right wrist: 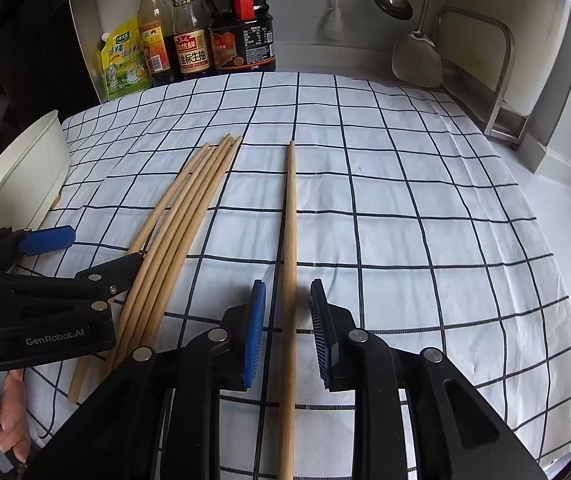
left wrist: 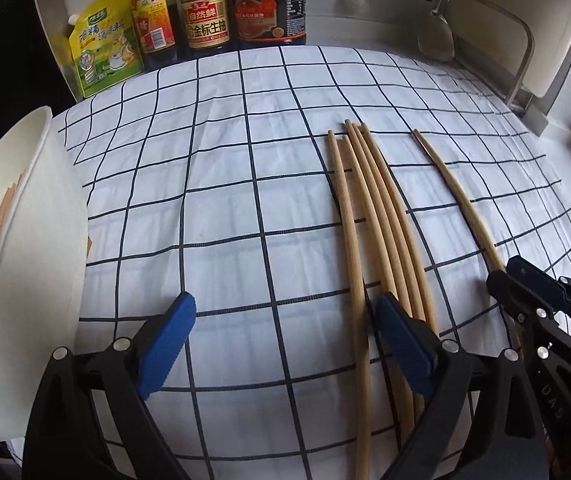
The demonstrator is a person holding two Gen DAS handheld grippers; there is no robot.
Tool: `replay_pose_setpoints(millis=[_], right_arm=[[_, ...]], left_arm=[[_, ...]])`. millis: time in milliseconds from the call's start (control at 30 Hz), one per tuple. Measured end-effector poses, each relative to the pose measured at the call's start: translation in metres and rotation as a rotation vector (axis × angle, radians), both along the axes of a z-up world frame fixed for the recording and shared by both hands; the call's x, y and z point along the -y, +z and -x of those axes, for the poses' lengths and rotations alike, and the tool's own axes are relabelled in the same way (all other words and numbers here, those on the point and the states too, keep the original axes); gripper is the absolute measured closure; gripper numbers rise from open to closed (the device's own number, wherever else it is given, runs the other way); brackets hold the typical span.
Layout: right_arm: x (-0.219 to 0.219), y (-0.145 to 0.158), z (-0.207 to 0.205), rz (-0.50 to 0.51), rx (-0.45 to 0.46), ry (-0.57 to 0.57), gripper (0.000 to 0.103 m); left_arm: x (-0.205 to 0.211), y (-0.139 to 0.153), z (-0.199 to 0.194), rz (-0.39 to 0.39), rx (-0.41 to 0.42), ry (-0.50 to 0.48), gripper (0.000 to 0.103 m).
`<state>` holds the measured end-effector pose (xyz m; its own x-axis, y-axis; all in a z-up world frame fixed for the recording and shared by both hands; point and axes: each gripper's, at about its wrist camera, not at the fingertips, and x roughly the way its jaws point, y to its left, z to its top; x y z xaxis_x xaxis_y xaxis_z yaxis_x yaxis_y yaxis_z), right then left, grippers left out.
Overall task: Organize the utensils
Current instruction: 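Close the right tool on one chopstick while the left tool grasps another, then carry the left tool's chopstick over the basin while the right tool carries its own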
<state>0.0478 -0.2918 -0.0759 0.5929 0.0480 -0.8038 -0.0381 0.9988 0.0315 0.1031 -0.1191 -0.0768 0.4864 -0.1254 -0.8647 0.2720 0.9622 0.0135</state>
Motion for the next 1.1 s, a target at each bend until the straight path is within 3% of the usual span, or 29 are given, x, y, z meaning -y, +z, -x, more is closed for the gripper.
replay_pose_setpoints(millis=[33, 100, 133, 200, 300, 500, 700, 933, 1100], right_arm=[[-0.001, 0.000, 0.000, 0.008, 0.002, 0.003, 0.082], [-0.003, 0.000, 0.001, 0.013, 0.006, 0.009, 0.096], [-0.003, -0.001, 0.001, 0.009, 0.007, 0.010, 0.096], [-0.002, -0.001, 0.002, -0.002, 0.013, 0.009, 0.096], [-0.003, -0.001, 0.005, 0.001, 0.020, 0.009, 0.096], [0.006, 0.002, 0.013, -0.095, 0.023, -0.013, 0.097], [0.007, 0.018, 0.030, -0.167, 0.066, -0.048, 0.097], [-0.015, 0.053, 0.046, -0.208, 0.136, -0.055, 0.097], [-0.055, 0.088, 0.045, -0.227, 0.211, -0.014, 0.097]], left_arm=[[0.000, 0.000, 0.002, 0.007, 0.008, -0.002, 0.018], [0.003, 0.003, 0.007, 0.014, 0.025, -0.015, 0.039], [0.005, 0.005, 0.009, 0.015, 0.031, -0.023, 0.046], [0.009, 0.006, 0.016, 0.018, 0.044, -0.036, 0.074], [0.011, 0.007, 0.024, 0.024, 0.058, -0.045, 0.096], [-0.004, 0.010, 0.027, 0.114, 0.008, -0.039, 0.096], [-0.019, 0.029, 0.039, 0.155, 0.028, -0.048, 0.096], [-0.046, 0.073, 0.054, 0.203, 0.119, -0.074, 0.096], [-0.083, 0.110, 0.060, 0.215, 0.206, -0.067, 0.096]])
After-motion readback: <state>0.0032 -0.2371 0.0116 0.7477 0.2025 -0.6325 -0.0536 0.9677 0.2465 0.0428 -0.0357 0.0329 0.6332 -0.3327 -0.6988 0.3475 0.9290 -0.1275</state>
